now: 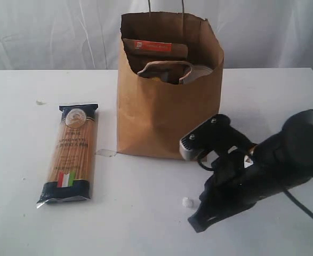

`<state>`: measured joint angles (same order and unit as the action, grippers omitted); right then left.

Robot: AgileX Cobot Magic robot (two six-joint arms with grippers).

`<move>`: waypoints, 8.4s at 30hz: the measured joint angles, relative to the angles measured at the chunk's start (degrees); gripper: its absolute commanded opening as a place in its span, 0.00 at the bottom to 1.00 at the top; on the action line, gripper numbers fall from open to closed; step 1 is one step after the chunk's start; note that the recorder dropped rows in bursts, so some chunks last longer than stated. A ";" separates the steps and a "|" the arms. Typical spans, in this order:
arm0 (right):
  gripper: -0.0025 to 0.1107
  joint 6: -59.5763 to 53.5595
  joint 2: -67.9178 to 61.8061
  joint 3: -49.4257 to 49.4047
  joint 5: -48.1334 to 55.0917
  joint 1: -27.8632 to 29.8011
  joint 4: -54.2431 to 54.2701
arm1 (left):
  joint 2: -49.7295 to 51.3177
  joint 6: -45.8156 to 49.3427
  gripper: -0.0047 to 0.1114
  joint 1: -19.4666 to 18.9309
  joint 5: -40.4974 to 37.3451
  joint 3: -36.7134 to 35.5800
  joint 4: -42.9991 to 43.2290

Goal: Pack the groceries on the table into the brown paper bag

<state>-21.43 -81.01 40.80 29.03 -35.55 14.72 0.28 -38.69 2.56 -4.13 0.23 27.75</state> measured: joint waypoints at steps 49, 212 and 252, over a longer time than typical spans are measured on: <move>0.32 -6.22 -18.58 5.88 -11.07 -1.50 -0.36 | 0.00 0.00 0.04 0.00 0.00 0.00 0.00; 0.02 34.33 80.65 -40.28 -30.31 35.89 -23.38 | 0.00 0.00 0.04 0.00 -0.13 0.00 0.10; 0.02 27.67 80.65 -40.74 -10.22 37.77 -23.50 | 0.00 0.00 0.04 0.00 0.77 0.00 0.10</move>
<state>6.23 -0.36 0.07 18.80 2.22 -8.78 0.28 -38.69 2.56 -3.37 0.23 27.85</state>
